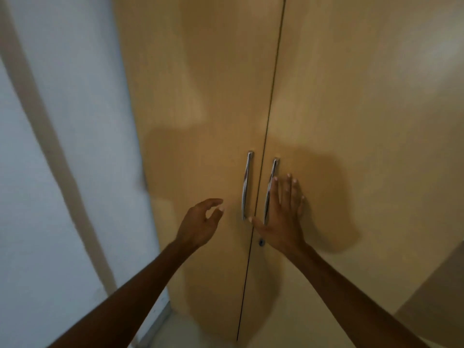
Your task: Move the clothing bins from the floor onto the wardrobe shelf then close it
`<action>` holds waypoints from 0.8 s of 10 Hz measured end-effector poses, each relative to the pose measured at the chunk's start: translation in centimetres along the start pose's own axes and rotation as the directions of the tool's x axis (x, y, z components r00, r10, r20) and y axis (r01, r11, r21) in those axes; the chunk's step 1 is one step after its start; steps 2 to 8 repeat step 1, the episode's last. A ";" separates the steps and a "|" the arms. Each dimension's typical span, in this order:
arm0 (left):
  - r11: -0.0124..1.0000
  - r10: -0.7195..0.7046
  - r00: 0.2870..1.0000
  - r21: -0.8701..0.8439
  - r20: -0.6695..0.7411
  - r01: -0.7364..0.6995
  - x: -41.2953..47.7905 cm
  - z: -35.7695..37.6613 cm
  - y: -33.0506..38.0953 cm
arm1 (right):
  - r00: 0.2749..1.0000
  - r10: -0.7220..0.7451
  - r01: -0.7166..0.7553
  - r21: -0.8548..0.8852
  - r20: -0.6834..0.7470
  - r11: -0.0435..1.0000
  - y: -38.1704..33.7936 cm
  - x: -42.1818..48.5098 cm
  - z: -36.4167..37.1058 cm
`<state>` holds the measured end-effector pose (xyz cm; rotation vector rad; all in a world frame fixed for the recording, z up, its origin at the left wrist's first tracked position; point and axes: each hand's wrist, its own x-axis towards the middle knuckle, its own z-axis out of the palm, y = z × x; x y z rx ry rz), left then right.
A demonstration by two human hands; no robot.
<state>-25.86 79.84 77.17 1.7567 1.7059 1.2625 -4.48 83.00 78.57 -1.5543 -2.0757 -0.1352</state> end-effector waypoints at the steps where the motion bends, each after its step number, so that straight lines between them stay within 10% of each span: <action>1: 0.989 -0.036 0.996 0.140 -0.078 0.046 -5.4 -1.9 -0.9 | 0.993 -0.036 0.030 0.055 0.115 0.998 -1.2 -3.7 1.0; 8: 0.989 -0.036 0.996 0.140 -0.078 0.046 -5.4 -1.9 -0.9 | 0.993 -0.036 0.030 0.055 0.115 0.998 -1.2 -3.7 1.0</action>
